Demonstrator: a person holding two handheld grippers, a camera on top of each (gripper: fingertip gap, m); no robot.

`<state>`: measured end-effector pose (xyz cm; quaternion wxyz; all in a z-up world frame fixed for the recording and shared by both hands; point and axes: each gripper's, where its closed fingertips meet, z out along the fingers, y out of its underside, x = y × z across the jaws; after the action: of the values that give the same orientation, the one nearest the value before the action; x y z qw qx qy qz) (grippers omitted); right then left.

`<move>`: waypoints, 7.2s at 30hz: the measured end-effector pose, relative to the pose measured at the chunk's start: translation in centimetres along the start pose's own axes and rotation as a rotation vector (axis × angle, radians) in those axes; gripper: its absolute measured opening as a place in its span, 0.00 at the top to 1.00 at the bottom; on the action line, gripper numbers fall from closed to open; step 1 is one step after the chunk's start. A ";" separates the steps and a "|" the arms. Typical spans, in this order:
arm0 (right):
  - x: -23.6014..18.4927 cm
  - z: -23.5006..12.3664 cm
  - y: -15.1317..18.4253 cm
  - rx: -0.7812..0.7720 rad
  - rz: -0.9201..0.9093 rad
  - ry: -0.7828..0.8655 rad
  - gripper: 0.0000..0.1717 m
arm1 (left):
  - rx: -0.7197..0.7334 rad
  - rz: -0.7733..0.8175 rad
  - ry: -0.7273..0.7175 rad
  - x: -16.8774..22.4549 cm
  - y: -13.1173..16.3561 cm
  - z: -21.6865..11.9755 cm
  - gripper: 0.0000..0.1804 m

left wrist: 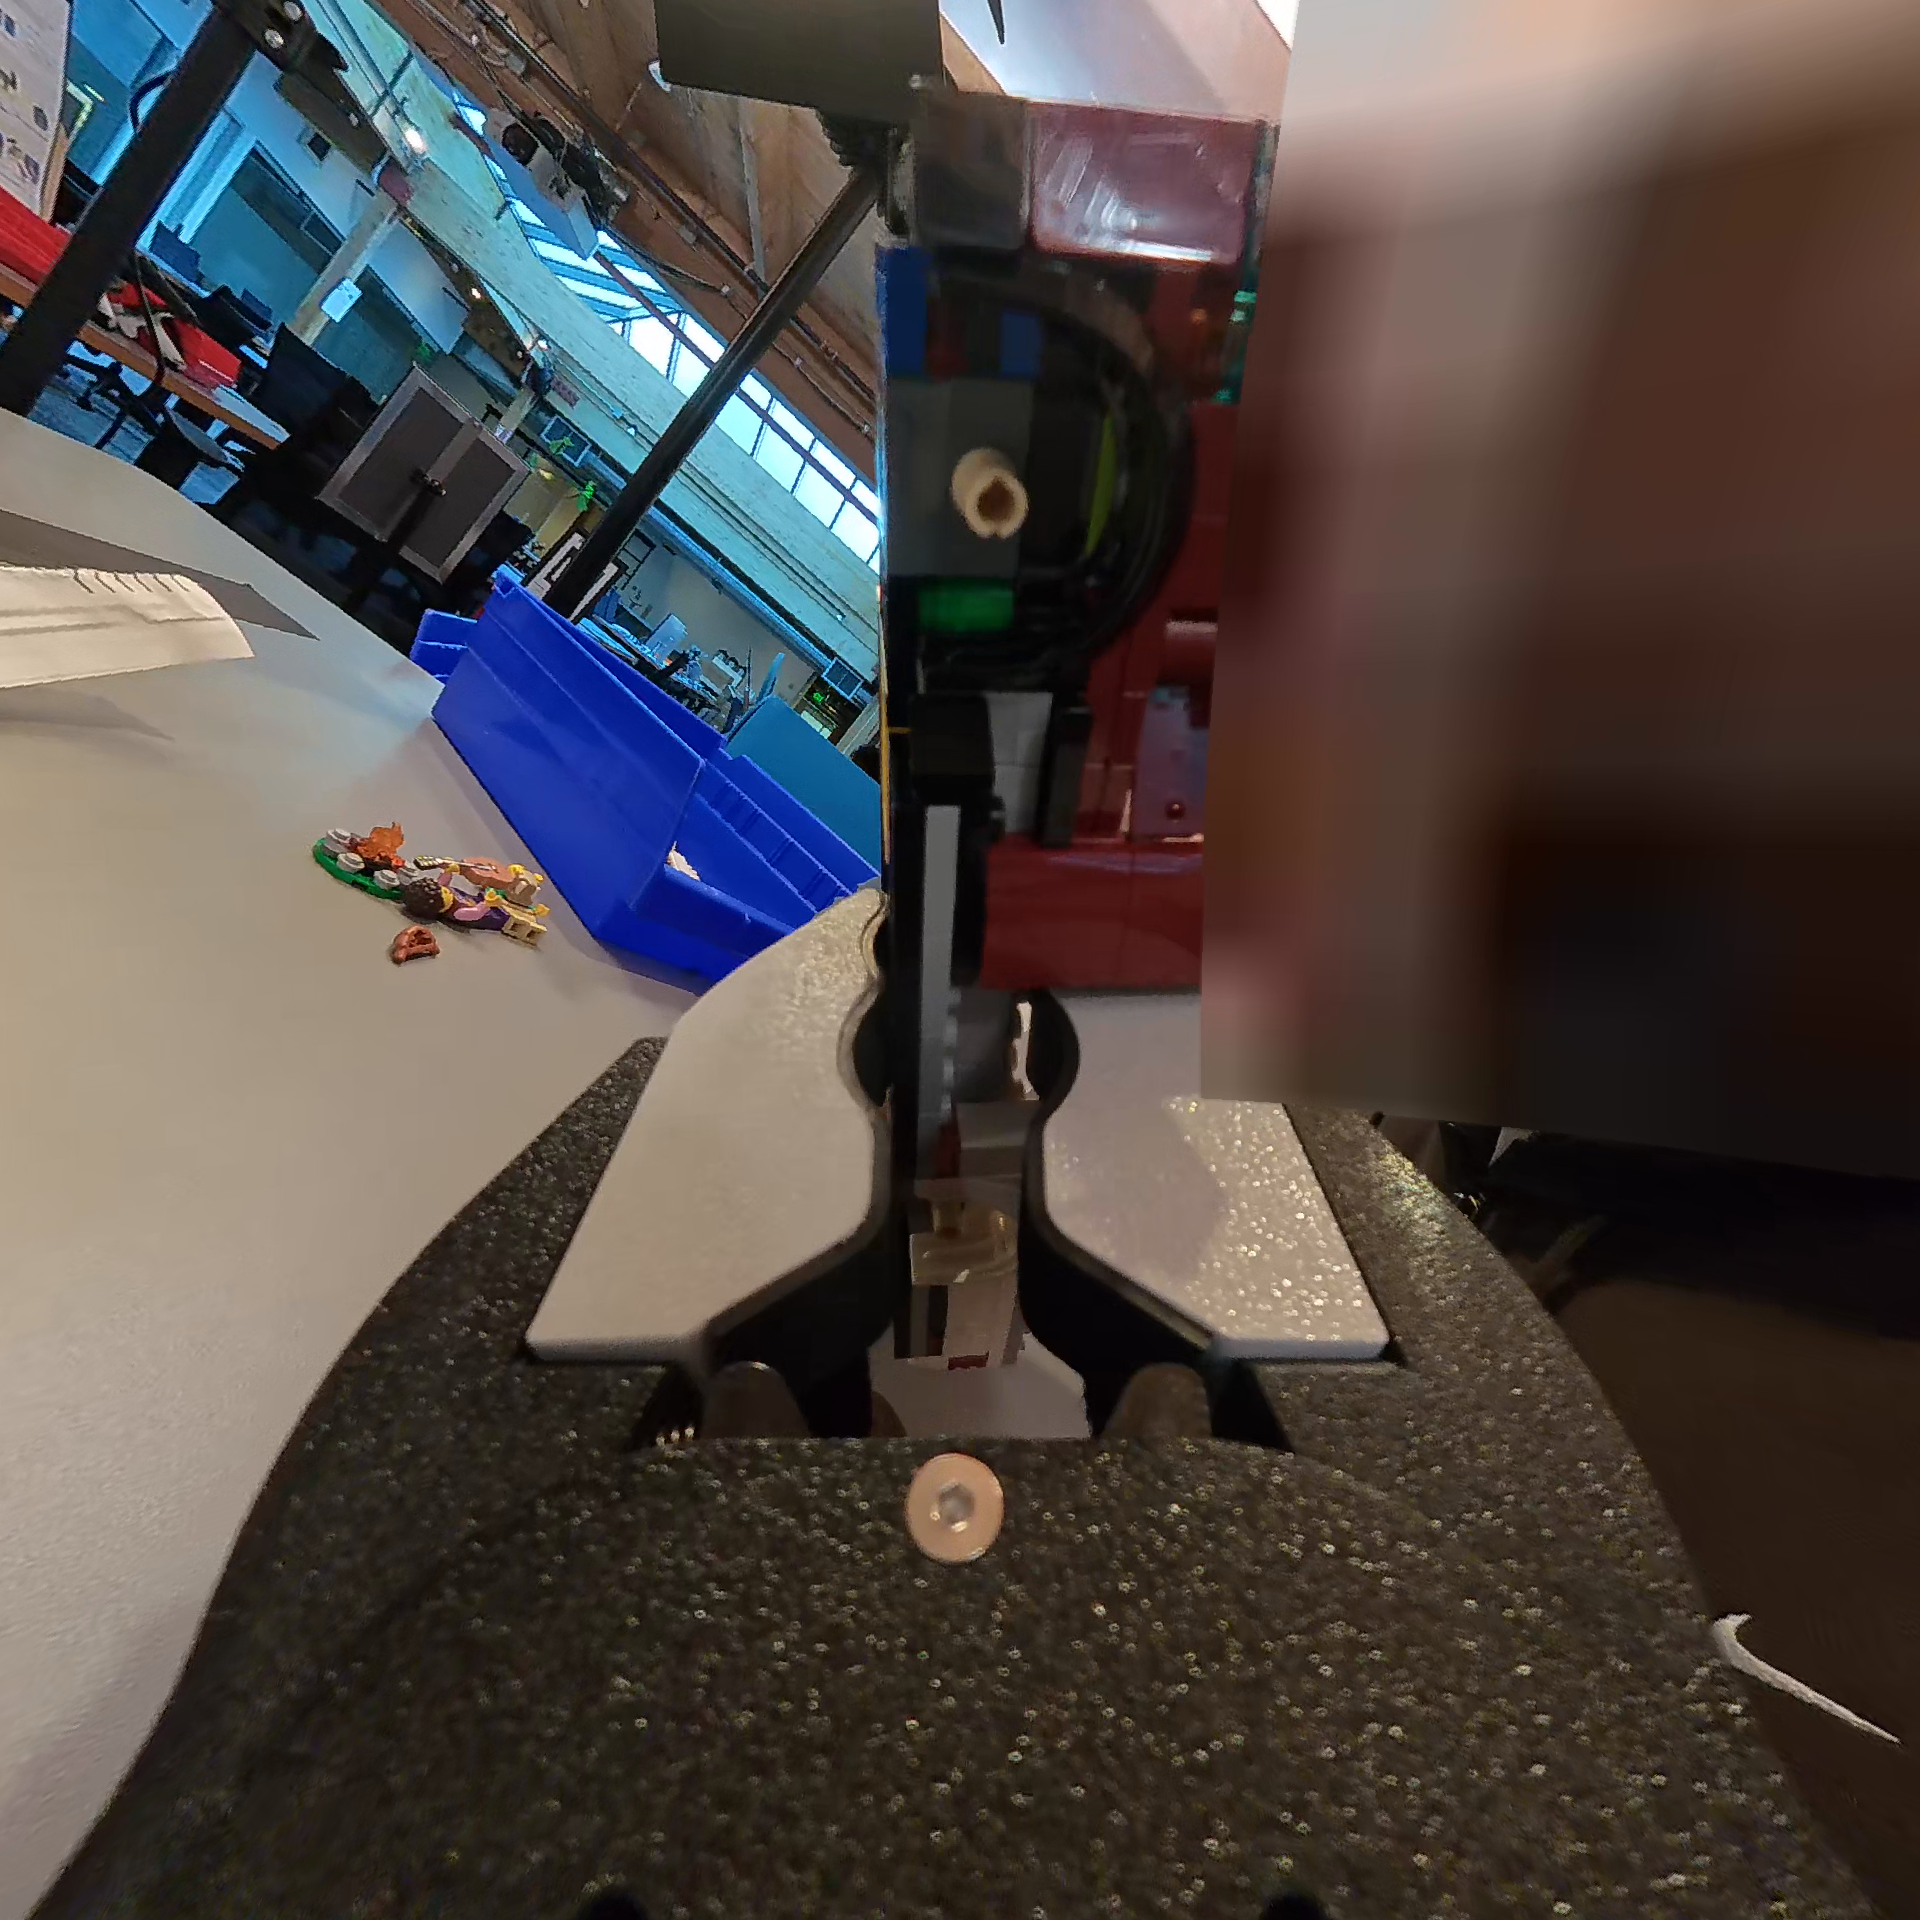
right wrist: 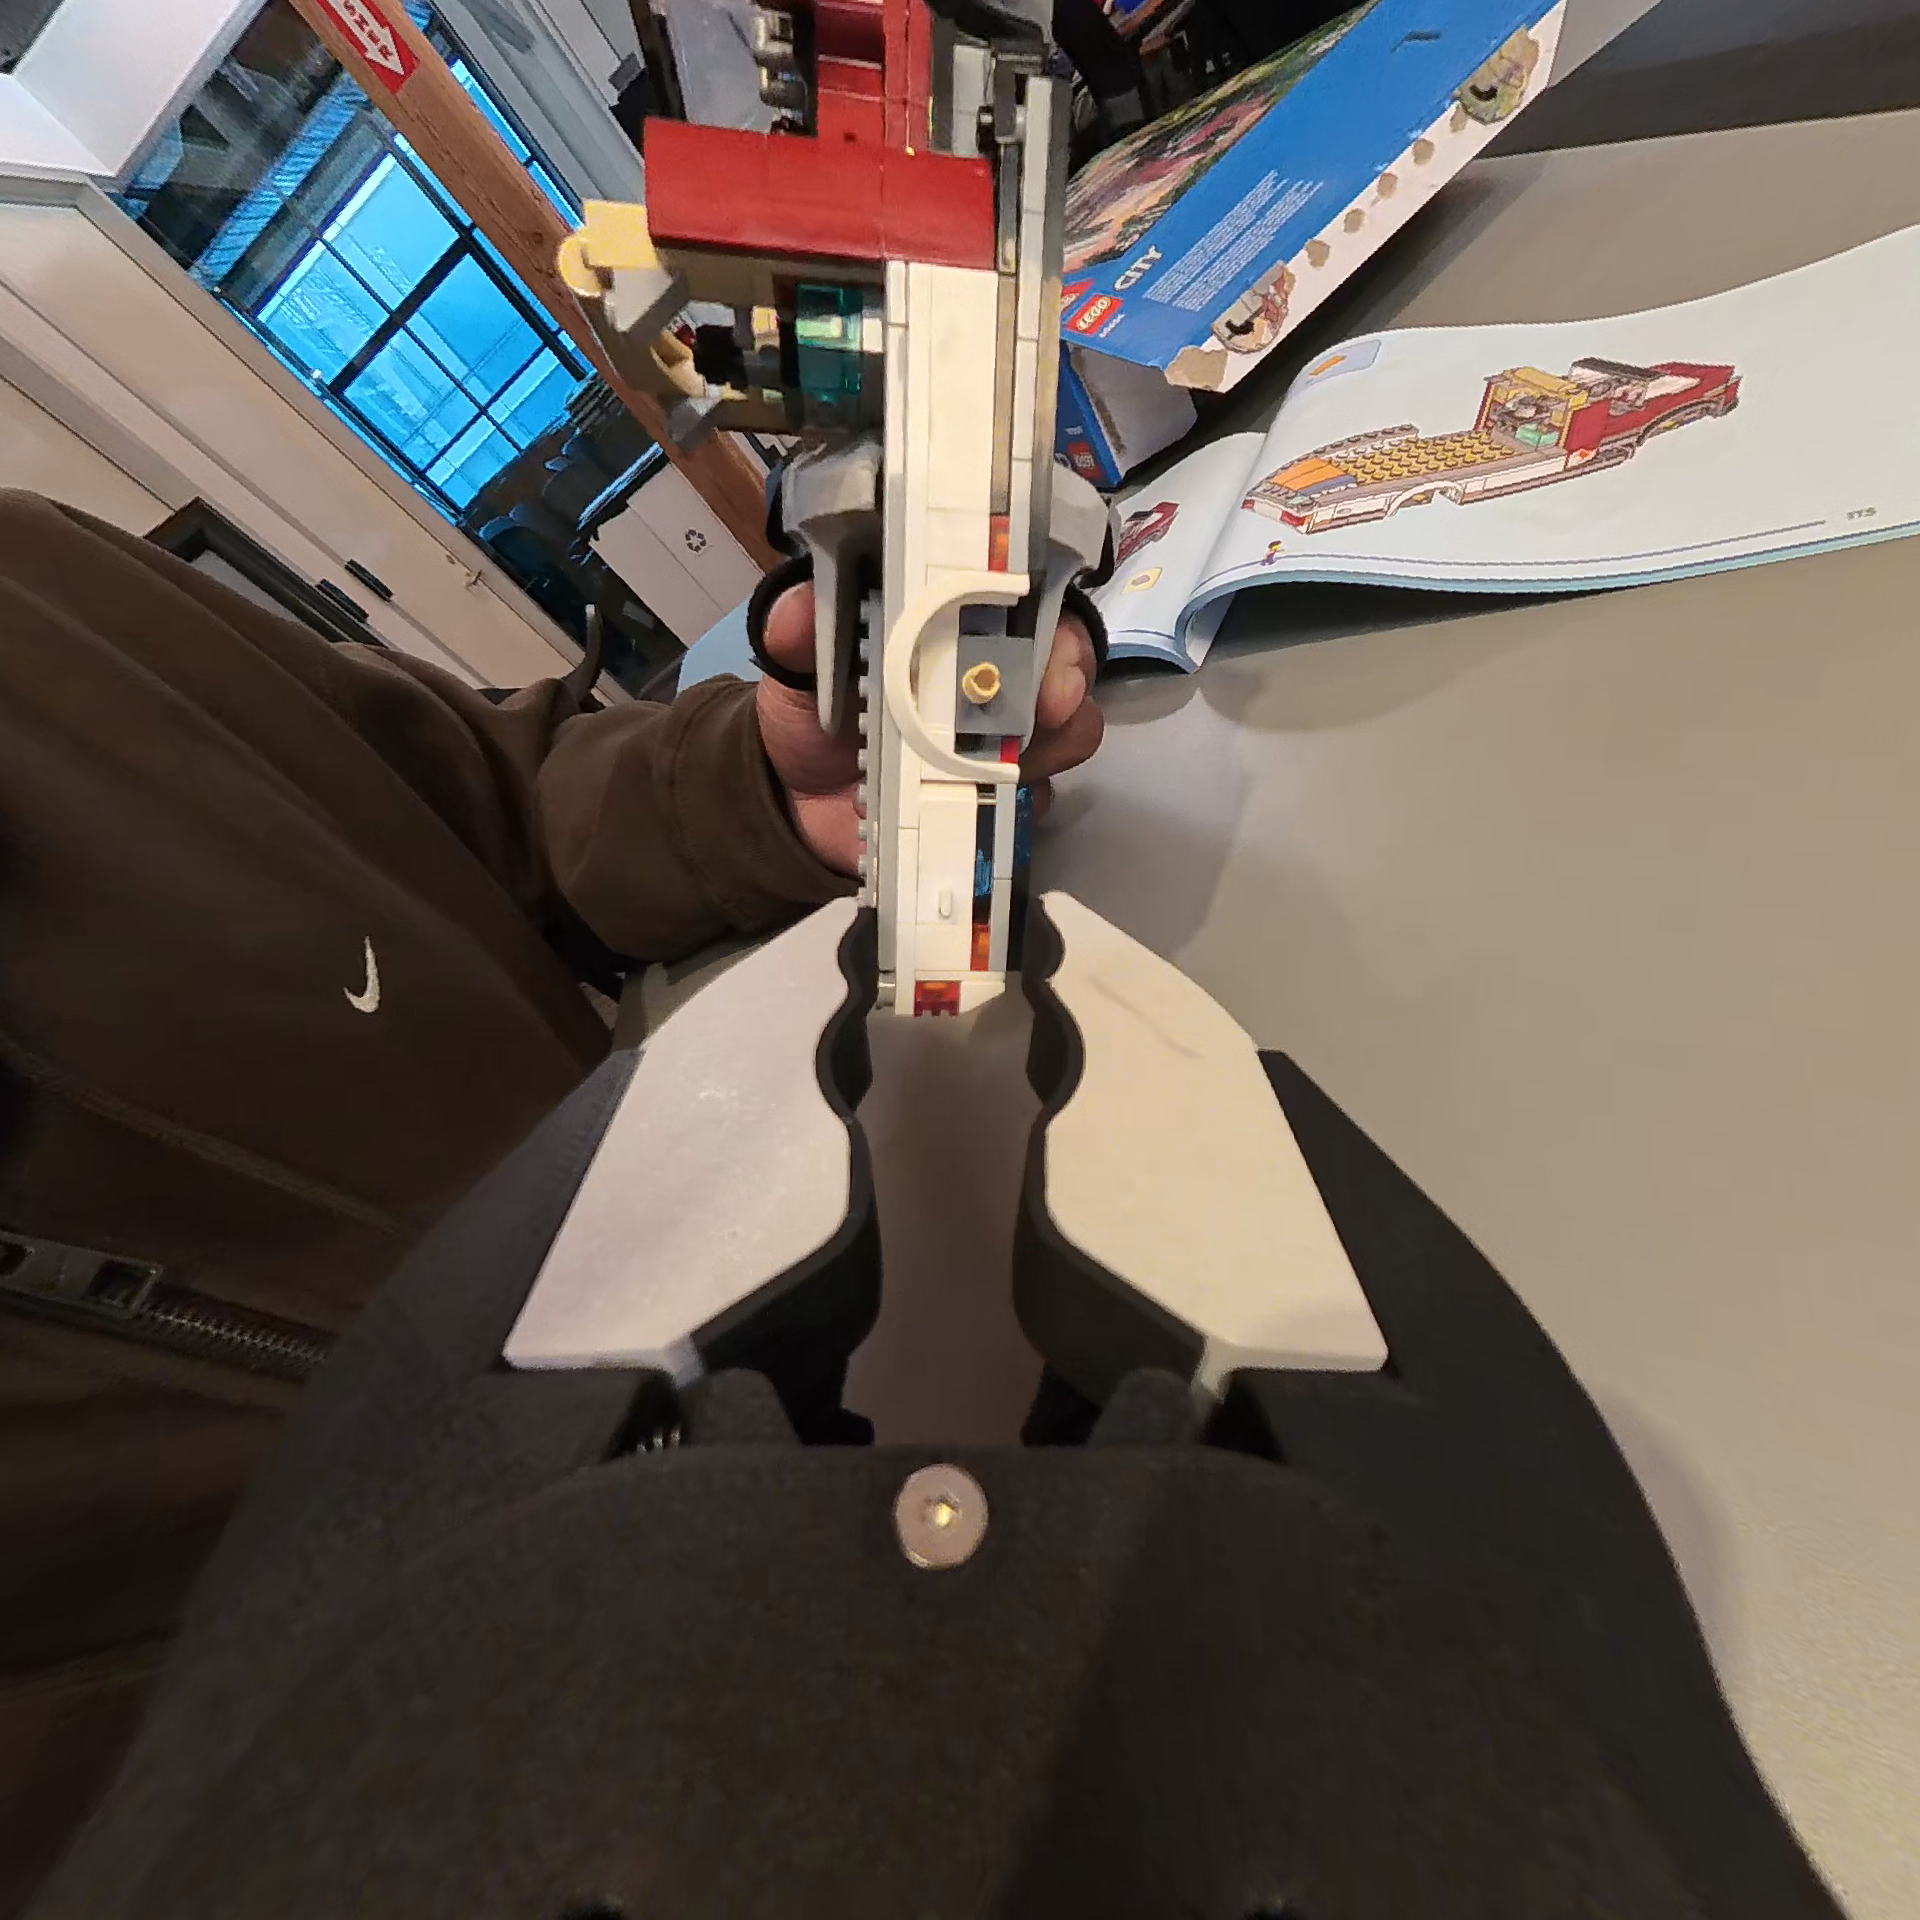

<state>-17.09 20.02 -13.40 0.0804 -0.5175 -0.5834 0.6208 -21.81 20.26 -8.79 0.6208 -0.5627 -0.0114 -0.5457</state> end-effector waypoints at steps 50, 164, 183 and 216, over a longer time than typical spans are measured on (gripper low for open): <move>0.5 -0.3 -0.8 0.046 -0.040 0.043 0.81 | -0.104 0.023 -0.060 -0.5 1.7 0.9 0.89; 8.4 -2.0 1.1 -0.198 -0.405 0.531 0.86 | -0.732 0.451 -0.643 -2.8 1.4 -6.2 0.46; 8.9 -2.3 1.1 -0.182 -0.241 0.446 0.84 | -0.614 0.500 -0.884 -7.1 -1.4 -8.9 0.55; 8.6 -1.7 2.3 -0.270 -0.290 0.452 0.85 | -0.943 0.776 -1.177 -10.7 0.7 -11.4 0.75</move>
<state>-18.54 26.50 -19.63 0.2264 -0.5599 -0.6958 0.3888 -32.50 19.10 -20.18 0.3574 -0.9190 0.0897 0.1402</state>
